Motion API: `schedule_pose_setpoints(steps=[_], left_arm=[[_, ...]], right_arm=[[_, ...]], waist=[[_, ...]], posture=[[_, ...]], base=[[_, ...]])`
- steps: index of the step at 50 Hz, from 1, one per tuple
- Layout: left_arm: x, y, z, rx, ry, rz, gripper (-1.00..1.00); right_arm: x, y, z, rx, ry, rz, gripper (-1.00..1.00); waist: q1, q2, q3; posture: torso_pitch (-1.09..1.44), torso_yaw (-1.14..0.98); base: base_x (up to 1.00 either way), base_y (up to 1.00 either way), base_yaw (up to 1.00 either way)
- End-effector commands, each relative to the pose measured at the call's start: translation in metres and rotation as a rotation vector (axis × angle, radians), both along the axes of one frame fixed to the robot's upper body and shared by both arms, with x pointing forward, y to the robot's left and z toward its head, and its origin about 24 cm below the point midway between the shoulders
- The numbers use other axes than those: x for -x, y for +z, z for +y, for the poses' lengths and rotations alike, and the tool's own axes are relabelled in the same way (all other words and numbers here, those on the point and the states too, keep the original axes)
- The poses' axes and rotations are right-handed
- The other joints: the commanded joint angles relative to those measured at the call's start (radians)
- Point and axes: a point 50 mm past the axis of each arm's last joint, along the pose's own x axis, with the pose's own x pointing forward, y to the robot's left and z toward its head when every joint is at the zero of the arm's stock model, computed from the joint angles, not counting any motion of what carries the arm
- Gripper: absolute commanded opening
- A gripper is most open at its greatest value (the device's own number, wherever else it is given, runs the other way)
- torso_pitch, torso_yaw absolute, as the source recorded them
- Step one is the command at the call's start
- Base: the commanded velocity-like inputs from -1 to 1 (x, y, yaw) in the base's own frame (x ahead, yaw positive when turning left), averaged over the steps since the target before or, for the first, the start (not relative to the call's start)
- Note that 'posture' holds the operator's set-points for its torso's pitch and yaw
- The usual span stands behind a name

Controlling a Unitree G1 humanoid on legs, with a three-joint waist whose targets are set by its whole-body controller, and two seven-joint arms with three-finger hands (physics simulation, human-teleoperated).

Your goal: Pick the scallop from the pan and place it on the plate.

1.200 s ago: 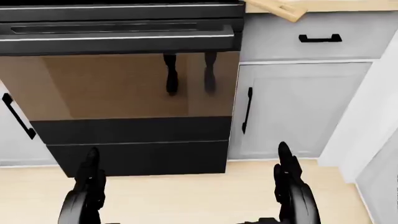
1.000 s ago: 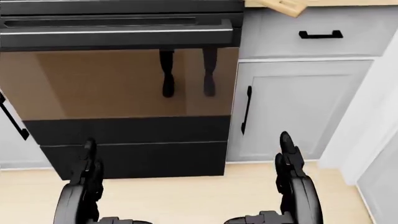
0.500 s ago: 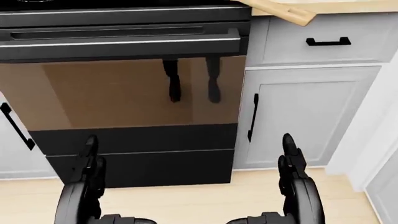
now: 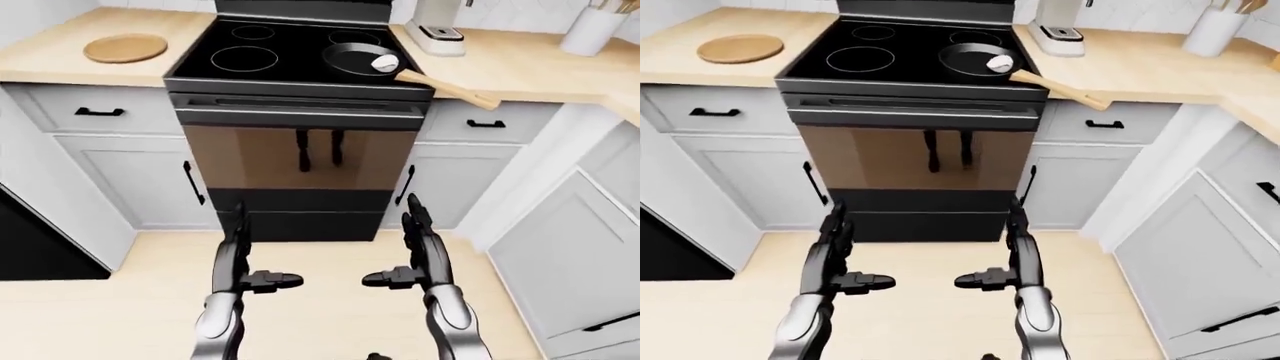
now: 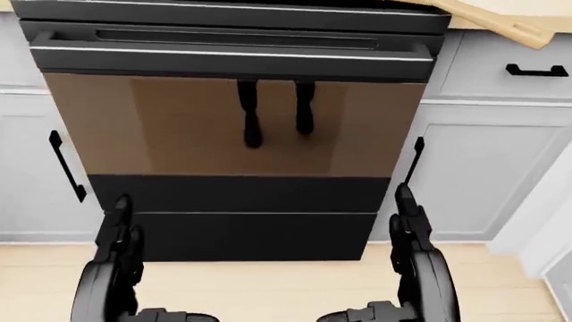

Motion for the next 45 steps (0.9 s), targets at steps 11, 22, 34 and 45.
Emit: schedule_pose_setpoints(steps=[11, 22, 34, 45], left_arm=[[-0.008, 0.03, 0.0, -0.008, 0.002, -0.115, 1.0], [-0.049, 0.11, 0.006, 0.011, 0.012, -0.13, 1.0], [-0.111, 0.25, -0.002, -0.012, -0.019, -0.174, 1.0], [-0.142, 0.31, 0.005, -0.066, 0.044, -0.193, 1.0]], right_arm=[[-0.007, 0.021, -0.005, -0.05, -0.021, -0.062, 1.0], [-0.049, 0.095, -0.039, 0.016, -0.089, -0.14, 1.0], [-0.123, 0.219, -0.051, 0.134, -0.038, -0.128, 1.0], [-0.149, 0.311, -0.054, 0.206, 0.002, -0.164, 1.0]], waist=[[0.01, 0.002, -0.019], [0.012, -0.023, -0.015], [-0.001, -0.041, -0.017], [-0.02, -0.03, -0.002]], posture=[[0.0, 0.0], [0.0, 0.0], [0.0, 0.0], [0.0, 0.0]], base=[[0.0, 0.0, 0.0], [0.0, 0.0, 0.0], [0.0, 0.0, 0.0], [0.0, 0.0, 0.0]])
